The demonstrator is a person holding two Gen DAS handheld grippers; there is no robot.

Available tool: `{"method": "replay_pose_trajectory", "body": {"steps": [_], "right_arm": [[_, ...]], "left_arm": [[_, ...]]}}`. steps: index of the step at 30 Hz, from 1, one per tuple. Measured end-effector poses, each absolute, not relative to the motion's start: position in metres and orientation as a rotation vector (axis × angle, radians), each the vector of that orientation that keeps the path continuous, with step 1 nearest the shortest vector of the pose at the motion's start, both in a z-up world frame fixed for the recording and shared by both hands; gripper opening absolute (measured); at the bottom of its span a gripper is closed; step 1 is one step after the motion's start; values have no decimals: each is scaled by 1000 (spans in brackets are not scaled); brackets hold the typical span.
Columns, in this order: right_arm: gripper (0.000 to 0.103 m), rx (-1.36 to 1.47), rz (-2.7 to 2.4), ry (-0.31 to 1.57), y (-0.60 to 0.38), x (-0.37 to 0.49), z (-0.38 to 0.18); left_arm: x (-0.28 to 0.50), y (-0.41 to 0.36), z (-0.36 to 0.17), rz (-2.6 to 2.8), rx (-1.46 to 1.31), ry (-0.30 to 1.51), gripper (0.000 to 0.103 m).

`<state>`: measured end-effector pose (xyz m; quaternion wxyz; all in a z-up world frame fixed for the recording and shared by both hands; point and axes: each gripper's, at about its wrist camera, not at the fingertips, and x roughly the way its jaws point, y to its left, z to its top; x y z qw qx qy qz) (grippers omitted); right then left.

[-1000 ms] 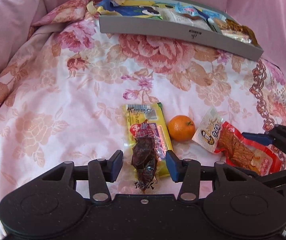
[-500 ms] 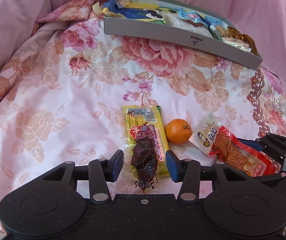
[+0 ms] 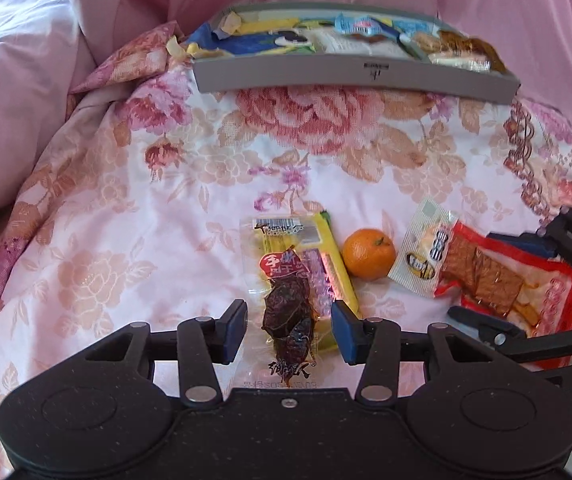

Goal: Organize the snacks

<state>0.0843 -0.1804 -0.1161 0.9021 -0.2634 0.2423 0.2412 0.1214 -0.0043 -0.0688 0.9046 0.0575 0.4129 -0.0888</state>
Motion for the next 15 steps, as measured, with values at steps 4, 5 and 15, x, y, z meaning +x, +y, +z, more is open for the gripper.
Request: {"method": "replay_pose_trajectory", "body": {"steps": [4,5,15], "right_arm": [[64,-530,497,513,-181,86,-117],[65,-493,499,533,-184,89,-116],[78,-211,530,659,-209,113,-114]], "left_arm": [[124,-2,-70,-194,90,868,48],[125,-1,-71,-195,83,871,48],[133,0,-74,-205,56,866,52]]}}
